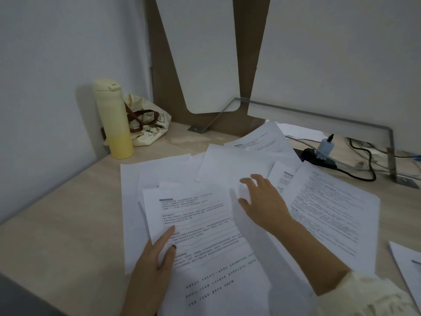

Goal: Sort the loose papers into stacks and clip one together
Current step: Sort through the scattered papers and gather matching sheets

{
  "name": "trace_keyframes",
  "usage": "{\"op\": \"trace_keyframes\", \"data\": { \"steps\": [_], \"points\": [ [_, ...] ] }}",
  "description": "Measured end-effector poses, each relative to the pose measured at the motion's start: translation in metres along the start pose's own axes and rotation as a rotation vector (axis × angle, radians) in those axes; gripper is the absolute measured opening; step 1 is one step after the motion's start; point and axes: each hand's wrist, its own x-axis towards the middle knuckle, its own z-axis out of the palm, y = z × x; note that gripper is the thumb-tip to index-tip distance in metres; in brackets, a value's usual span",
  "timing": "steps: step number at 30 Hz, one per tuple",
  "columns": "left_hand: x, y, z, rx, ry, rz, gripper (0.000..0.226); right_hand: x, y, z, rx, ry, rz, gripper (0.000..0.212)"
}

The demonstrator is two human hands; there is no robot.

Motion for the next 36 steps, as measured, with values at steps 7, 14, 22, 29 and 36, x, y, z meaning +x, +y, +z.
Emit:
{"op": "trace_keyframes", "data": {
  "steps": [7, 14, 22, 29, 36],
  "points": [
    [-0.001, 0.003, 0.0, -0.049, 0.0, 0.002, 0.042, -0.055, 0.082, -0.016, 0.001, -0.252, 0.284, 0.075],
    [-0.003, 0.005, 0.0, -0.063, -0.004, 0.01, 0.034, -0.088, 0.099, -0.013, -0.078, -0.244, 0.248, 0.056],
    [-0.006, 0.002, 0.0, -0.044, -0.016, 0.036, 0.034, -0.089, 0.095, -0.004, -0.222, -0.11, 0.144, 0.041],
    [-0.007, 0.008, -0.001, -0.076, -0.032, 0.011, 0.032, -0.101, 0.106, -0.012, 0.161, 0.16, 0.347, 0.023],
    [-0.008, 0.009, -0.001, -0.062, -0.043, -0.014, 0.031, -0.116, 0.07, -0.046, 0.794, 0.442, 0.354, 0.028]
  ]
}}
